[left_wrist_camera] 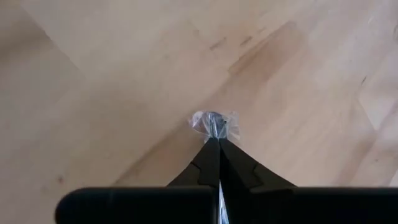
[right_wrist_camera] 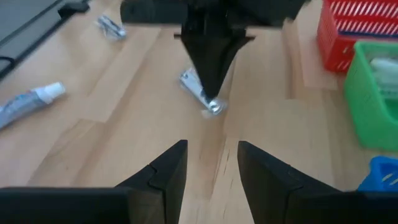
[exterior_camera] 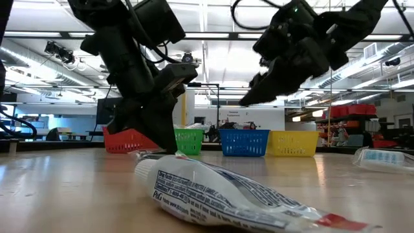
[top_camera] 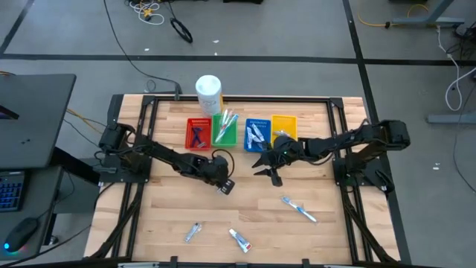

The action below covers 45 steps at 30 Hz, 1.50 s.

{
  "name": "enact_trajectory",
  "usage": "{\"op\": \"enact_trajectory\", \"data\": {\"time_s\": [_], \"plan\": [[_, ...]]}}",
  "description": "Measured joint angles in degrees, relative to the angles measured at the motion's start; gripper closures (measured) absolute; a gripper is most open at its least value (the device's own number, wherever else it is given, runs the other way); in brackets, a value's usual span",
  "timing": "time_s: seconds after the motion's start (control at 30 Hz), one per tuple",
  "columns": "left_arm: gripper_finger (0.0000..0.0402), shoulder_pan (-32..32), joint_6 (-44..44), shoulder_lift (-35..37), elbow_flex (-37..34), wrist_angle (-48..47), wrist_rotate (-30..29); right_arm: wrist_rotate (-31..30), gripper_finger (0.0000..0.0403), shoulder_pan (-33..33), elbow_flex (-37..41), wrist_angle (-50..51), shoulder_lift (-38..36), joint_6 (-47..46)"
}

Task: Pick & Place Travel size toiletries
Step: Put the silver nail cutter into the yellow bin

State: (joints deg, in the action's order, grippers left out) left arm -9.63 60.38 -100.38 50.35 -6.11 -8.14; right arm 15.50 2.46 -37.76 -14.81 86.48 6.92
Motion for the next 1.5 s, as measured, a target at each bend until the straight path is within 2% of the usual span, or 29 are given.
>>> {"op": "enact_trajectory", "data": {"time_s": [0.2, 0.3, 0.43, 0.6, 0.73, 0.9, 1.5], "plan": [[0.0394, 0.8, -1.6, 0.0, 0.0, 1.5, -0.9, 0.0, 0.0252, 0.0, 0.0, -7.3, 8.0, -1.6], [0.0397, 0.8, -4.0, 0.1, 0.0, 6.1, -3.2, 0.0, 0.0252, 0.0, 0.0, -9.6, 10.0, -1.7], [0.0395, 0.7, -12.9, 0.3, 0.2, 15.6, -5.6, 0.1, 0.0252, 0.2, -0.6, -9.9, 10.3, -2.3], [0.0397, 0.7, -23.3, 0.3, 0.2, 23.5, -10.8, 1.5, 0.0252, 0.3, -3.0, -9.9, 10.3, -8.3], [0.0395, 0.6, -27.7, 0.3, 0.2, 26.0, -13.7, 3.5, 0.0252, 0.3, -3.9, -10.1, 10.3, -12.5], [0.0397, 0.4, -31.7, 0.3, 0.2, 29.6, -14.7, 1.0, 0.0253, 0.5, -4.0, -8.1, 10.3, -13.6], [0.0398, 0.3, -32.8, 0.3, 0.2, 29.7, -15.0, 1.1, 0.0366, 0.9, -4.0, -10.2, 10.3, -13.5]]}}
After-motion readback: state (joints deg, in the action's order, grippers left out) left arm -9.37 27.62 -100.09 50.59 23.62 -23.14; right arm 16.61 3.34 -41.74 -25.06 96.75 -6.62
